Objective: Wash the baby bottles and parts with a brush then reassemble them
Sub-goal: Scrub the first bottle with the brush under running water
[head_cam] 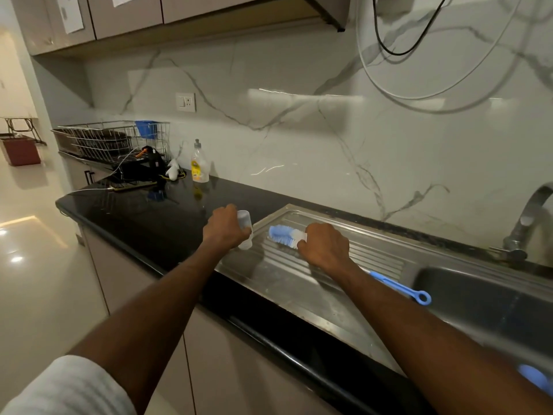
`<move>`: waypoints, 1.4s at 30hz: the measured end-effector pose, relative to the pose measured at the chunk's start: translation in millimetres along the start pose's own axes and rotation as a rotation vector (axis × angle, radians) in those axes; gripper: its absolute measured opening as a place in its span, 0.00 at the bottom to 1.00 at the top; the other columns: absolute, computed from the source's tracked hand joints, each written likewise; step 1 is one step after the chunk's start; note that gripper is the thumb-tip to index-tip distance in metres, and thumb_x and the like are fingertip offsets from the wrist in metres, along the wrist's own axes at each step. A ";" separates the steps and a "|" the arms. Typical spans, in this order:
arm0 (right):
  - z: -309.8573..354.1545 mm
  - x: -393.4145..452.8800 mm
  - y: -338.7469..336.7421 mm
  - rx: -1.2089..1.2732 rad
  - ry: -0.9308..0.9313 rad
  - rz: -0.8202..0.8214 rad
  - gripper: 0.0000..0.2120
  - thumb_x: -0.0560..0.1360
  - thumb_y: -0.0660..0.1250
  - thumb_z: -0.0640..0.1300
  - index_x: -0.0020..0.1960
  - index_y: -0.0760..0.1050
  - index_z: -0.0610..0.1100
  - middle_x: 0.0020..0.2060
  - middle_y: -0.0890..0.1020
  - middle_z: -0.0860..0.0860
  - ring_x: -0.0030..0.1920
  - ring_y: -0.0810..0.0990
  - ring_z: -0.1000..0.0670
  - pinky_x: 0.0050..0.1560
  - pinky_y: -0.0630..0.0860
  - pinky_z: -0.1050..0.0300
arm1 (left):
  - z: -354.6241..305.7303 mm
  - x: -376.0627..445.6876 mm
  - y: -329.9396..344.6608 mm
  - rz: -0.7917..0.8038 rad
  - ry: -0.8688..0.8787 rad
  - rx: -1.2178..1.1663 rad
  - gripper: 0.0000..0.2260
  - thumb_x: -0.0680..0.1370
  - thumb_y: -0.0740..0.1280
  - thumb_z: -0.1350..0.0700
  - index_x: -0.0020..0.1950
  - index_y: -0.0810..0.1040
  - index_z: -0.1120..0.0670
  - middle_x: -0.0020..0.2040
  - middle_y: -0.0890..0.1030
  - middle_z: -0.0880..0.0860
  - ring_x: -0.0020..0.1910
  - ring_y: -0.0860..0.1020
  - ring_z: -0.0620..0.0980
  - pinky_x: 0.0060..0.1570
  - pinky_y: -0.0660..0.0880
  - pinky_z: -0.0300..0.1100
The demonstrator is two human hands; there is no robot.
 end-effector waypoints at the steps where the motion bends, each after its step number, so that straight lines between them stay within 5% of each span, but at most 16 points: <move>1: -0.2 -0.2 0.0 -0.008 0.001 -0.006 0.15 0.77 0.65 0.55 0.55 0.78 0.46 0.52 0.82 0.47 0.52 0.82 0.43 0.48 0.77 0.52 | -0.2 -0.3 0.0 0.013 -0.001 -0.005 0.29 0.72 0.77 0.44 0.68 0.74 0.55 0.63 0.78 0.57 0.59 0.79 0.57 0.57 0.79 0.54; 17: -1.9 -3.0 -2.3 -0.011 -0.003 -0.010 0.15 0.77 0.67 0.55 0.56 0.78 0.45 0.52 0.82 0.47 0.52 0.82 0.44 0.45 0.73 0.54 | -13.5 -8.0 1.0 -0.005 0.070 -0.017 0.27 0.74 0.76 0.44 0.68 0.73 0.54 0.63 0.79 0.56 0.60 0.80 0.57 0.57 0.79 0.53; 30: -10.7 -0.5 2.1 -0.019 0.005 -0.026 0.12 0.76 0.68 0.54 0.53 0.78 0.47 0.45 0.80 0.50 0.42 0.77 0.48 0.41 0.72 0.55 | -22.0 -8.2 5.6 0.002 0.100 0.021 0.26 0.74 0.76 0.44 0.66 0.73 0.53 0.62 0.79 0.55 0.58 0.79 0.56 0.56 0.79 0.53; 42: -12.6 -2.6 0.2 -0.021 0.012 -0.029 0.13 0.76 0.69 0.56 0.52 0.78 0.47 0.46 0.82 0.49 0.42 0.77 0.49 0.41 0.72 0.56 | -19.7 -8.4 2.0 0.010 0.064 0.130 0.42 0.69 0.75 0.33 0.73 0.66 0.54 0.69 0.74 0.57 0.67 0.74 0.57 0.60 0.76 0.58</move>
Point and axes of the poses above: each hand's wrist, its own x-axis towards the middle knuckle, its own y-axis out of the palm, z = x × y, the point moved 3 cm from there along x, towards the middle knuckle
